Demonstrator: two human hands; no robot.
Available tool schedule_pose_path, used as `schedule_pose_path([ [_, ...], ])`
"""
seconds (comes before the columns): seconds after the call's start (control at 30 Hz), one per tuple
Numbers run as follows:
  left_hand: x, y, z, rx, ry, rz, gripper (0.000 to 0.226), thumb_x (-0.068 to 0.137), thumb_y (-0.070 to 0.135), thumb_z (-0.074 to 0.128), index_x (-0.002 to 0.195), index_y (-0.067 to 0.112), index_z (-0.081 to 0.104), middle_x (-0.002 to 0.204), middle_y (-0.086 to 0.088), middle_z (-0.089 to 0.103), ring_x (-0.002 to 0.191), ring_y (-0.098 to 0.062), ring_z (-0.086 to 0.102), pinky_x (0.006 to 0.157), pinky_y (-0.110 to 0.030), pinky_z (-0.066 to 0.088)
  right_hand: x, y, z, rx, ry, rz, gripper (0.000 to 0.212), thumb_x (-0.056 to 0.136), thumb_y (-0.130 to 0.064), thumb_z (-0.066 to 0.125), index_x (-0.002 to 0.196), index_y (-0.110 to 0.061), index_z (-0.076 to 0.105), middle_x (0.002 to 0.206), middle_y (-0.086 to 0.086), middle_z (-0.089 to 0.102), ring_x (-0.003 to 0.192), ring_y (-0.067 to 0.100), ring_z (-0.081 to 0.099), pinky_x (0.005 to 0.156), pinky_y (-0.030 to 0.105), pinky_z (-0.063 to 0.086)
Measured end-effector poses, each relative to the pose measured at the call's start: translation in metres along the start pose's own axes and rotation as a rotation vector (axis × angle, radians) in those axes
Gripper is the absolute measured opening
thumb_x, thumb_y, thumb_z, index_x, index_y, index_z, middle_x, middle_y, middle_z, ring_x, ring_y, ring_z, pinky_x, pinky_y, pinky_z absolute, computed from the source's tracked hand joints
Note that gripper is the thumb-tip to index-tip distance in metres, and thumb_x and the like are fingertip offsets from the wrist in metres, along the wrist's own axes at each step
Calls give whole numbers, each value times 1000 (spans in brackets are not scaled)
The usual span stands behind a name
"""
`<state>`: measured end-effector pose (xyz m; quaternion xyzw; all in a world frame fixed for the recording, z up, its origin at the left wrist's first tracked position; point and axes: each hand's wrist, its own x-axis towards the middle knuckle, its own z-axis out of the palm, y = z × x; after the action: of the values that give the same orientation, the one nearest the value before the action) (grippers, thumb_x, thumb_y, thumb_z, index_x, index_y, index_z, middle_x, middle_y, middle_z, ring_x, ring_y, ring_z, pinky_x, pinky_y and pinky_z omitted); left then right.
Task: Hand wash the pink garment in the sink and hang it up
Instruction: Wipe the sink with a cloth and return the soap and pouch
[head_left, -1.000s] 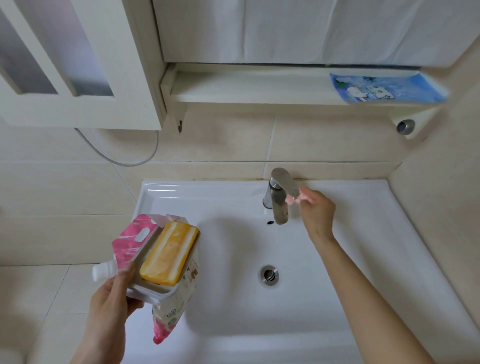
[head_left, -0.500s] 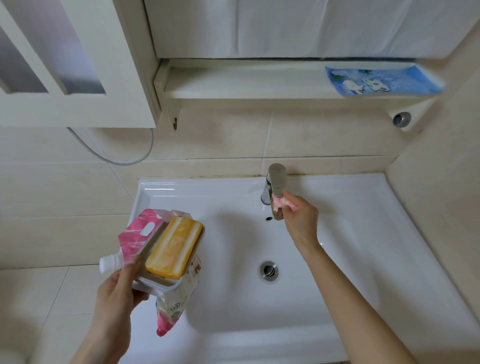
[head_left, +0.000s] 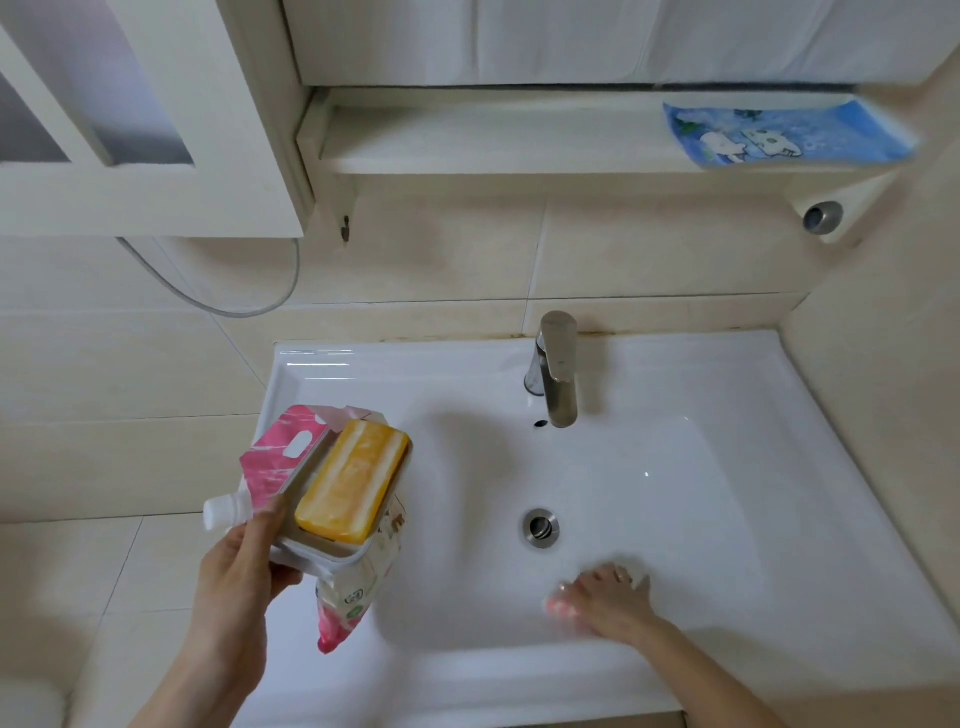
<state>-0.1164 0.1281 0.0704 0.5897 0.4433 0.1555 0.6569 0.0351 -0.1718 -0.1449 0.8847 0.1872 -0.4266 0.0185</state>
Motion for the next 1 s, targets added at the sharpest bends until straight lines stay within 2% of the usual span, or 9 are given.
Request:
schedule_pose_path([
  [0.17, 2, -3, -2, 11, 27, -3, 32, 98, 27, 45, 85, 3, 62, 83, -15, 58, 76, -23, 49, 70, -34, 42, 0, 26, -3, -195, -48, -242, 68, 75, -79, 29, 120, -37, 59, 127, 7, 49, 130, 22, 36, 109, 42, 23],
  [0.27, 1, -4, -2, 18, 20, -1, 31, 98, 27, 45, 80, 8, 61, 83, -14, 59, 78, -23, 50, 71, -34, 43, 8, 89, -23, -409, 303, -1, 33, 90, -23, 46, 111, -13, 70, 133, 19, 49, 130, 38, 40, 109, 48, 30],
  [0.33, 1, -5, -3, 15, 31, -2, 31, 98, 28, 46, 79, 8, 61, 82, -14, 59, 77, -23, 50, 72, -35, 43, 21, 123, -39, -400, 582, 62, 17, 66, -5, 56, 68, -6, 74, 95, 24, 61, 89, 45, 63, 78, 52, 54],
  [0.4, 0, -6, -3, 30, 36, -7, 32, 98, 28, 46, 81, 7, 62, 84, -15, 61, 79, -25, 52, 77, -39, 44, 38, 137, -41, -236, 749, 125, 9, 60, -5, 56, 65, -5, 63, 82, 25, 56, 65, 42, 61, 54, 45, 56],
  [0.53, -2, -3, -2, 53, 49, 6, 29, 98, 26, 45, 81, 9, 61, 86, -17, 61, 86, -30, 52, 86, -47, 41, 71, 65, -22, -8, 676, 146, 15, 70, -10, 65, 81, -1, 64, 86, 22, 59, 77, 38, 62, 62, 39, 54],
  [0.63, 1, -4, -1, 72, 61, 3, 27, 98, 28, 45, 85, 11, 61, 92, -19, 60, 89, -32, 52, 89, -50, 42, 74, -3, 19, 26, 469, -208, 29, 77, -21, 61, 105, -15, 68, 115, 6, 56, 101, 28, 58, 83, 33, 51],
  [0.7, 3, -5, 0, 77, 67, -3, 25, 97, 30, 46, 87, 12, 61, 94, -19, 61, 90, -31, 54, 89, -48, 43, 60, -6, 8, -67, 467, -380, 33, 55, -13, 71, 86, -24, 73, 92, -1, 65, 81, 21, 65, 74, 26, 47],
  [0.8, 5, -6, 3, 79, 80, -5, 25, 97, 30, 47, 86, 11, 60, 86, -16, 59, 83, -29, 53, 81, -43, 45, 65, 52, -46, -198, 630, -131, 4, 63, -10, 66, 62, -12, 69, 65, 10, 63, 69, 31, 64, 66, 29, 42],
  [1.0, 7, -10, 4, 81, 124, -14, 21, 95, 30, 50, 84, 14, 59, 89, -20, 57, 86, -33, 53, 82, -49, 44, 100, 106, -130, -200, 892, 241, 19, 75, -1, 45, 88, 3, 57, 95, 30, 56, 70, 39, 60, 45, 34, 48],
])
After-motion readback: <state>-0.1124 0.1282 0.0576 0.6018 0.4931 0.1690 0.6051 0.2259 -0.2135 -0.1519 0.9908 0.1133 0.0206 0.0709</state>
